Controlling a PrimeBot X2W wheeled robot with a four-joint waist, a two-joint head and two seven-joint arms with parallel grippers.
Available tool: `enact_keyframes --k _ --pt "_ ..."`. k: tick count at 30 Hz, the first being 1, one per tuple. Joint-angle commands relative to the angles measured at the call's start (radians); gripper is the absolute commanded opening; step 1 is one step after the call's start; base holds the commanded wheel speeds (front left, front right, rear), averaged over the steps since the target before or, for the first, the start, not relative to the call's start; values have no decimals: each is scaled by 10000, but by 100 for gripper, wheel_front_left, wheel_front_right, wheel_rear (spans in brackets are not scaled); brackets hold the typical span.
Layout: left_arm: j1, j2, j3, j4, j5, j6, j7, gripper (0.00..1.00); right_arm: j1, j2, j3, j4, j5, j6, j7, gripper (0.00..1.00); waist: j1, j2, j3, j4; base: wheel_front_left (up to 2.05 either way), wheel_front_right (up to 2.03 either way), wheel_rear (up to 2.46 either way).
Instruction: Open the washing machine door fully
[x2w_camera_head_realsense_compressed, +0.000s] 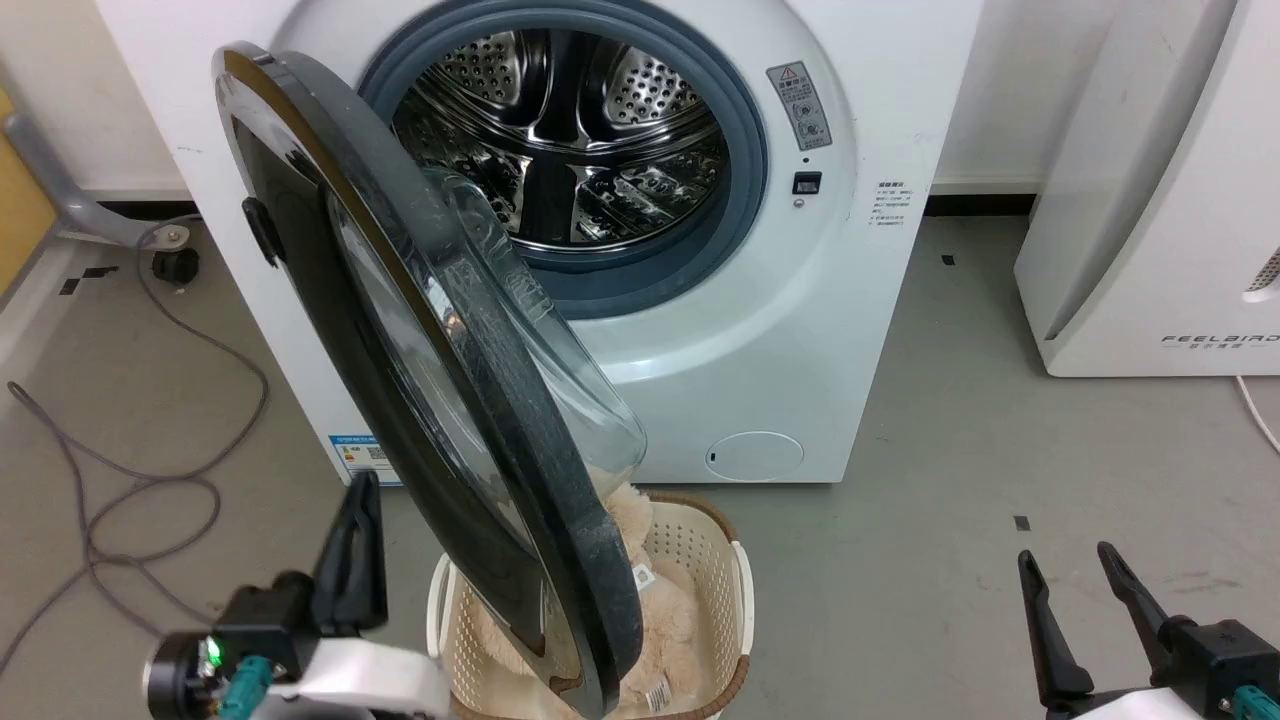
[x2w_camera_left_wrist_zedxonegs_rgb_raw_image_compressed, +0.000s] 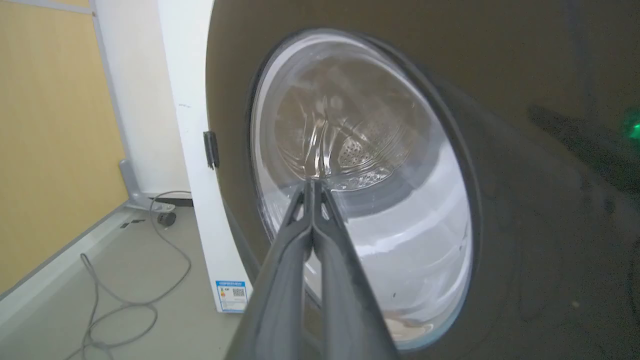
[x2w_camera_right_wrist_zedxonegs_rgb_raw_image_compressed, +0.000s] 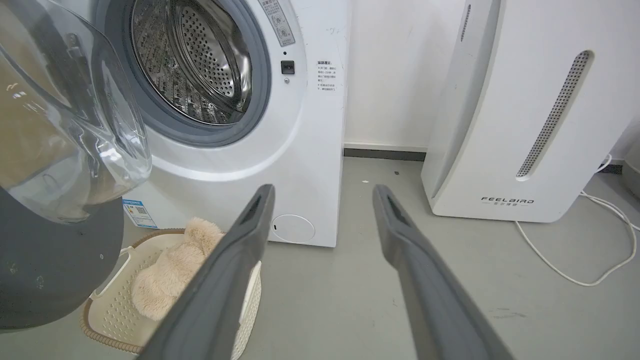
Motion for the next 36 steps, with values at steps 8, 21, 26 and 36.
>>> enact_keyframes --k 8,21,26,36 --pt "-618 242 -42 -2151 333 172 -31 0 98 31 -55 96 112 6 -49 100 -1 0 -1 50 0 0 0" --pt "-2152 449 -679 -5519 644 -74 487 0 50 31 -39 182 151 6 -130 100 -1 0 5 113 0 0 0" --pt "-2662 381 -1712 -6343 374 -625 1088 0 53 32 -56 198 137 6 -133 100 -1 0 -7 134 0 0 0" --pt "-2017 161 -4317 -5999 -663 -1063 3035 0 168 32 -107 235 222 6 -124 100 -1 0 -69 173 0 0 0"
